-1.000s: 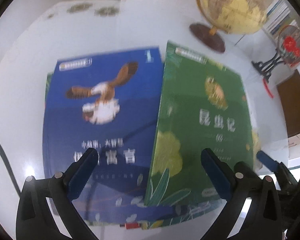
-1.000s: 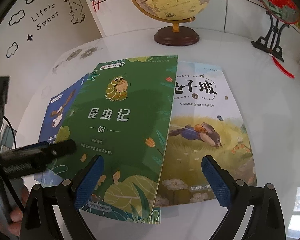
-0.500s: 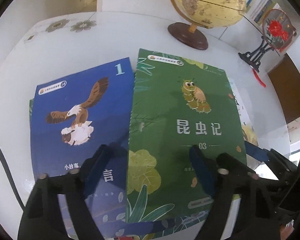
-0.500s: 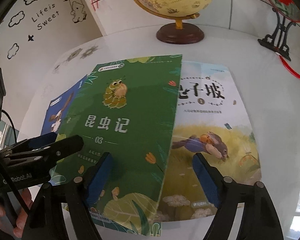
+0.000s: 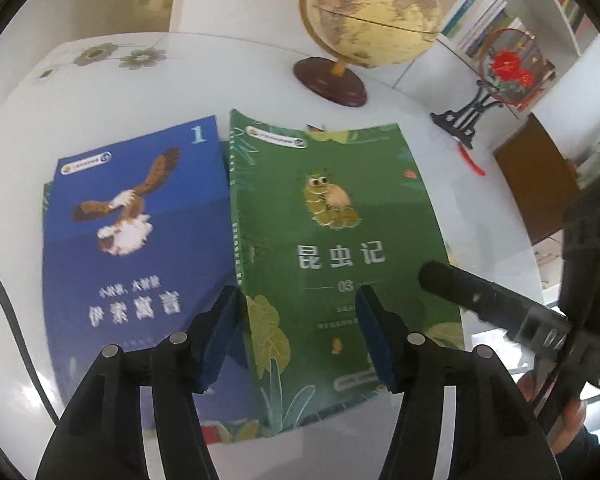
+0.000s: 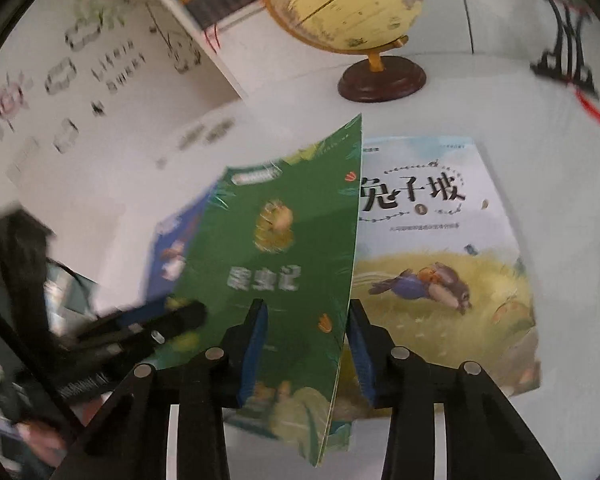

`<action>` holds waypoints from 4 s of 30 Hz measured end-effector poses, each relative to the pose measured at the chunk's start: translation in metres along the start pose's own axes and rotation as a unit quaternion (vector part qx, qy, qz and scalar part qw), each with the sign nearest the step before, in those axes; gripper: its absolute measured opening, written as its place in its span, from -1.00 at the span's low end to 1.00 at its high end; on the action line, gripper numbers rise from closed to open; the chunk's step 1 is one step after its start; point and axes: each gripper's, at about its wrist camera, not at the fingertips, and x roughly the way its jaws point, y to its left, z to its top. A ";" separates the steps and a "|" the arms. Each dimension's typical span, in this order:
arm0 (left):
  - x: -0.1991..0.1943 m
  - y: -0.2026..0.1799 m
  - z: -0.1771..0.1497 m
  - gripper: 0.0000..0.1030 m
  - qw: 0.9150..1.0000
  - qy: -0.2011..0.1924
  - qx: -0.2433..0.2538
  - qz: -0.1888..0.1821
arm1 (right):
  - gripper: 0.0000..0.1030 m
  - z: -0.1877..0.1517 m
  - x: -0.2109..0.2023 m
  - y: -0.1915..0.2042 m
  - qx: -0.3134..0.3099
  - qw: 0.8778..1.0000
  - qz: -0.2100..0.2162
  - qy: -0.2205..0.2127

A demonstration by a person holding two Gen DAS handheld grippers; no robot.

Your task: Organize books

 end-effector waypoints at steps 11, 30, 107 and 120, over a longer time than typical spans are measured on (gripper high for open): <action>0.012 0.012 -0.006 0.09 0.998 -0.004 -0.045 -0.047 | -0.31 -0.011 0.021 -0.021 0.098 0.989 0.104 0.038; 0.009 -0.069 -0.022 0.08 0.983 0.009 -0.031 -0.180 | -0.58 -0.025 -0.040 -0.033 0.026 1.000 -0.008 0.007; 0.153 -0.389 -0.069 0.06 0.988 0.090 0.084 -0.095 | -0.42 -0.039 -0.248 -0.356 0.025 0.974 -0.227 0.007; 0.082 -0.397 -0.050 0.07 0.993 0.019 0.103 -0.048 | -0.41 -0.013 -0.278 -0.285 0.001 0.981 -0.186 -0.048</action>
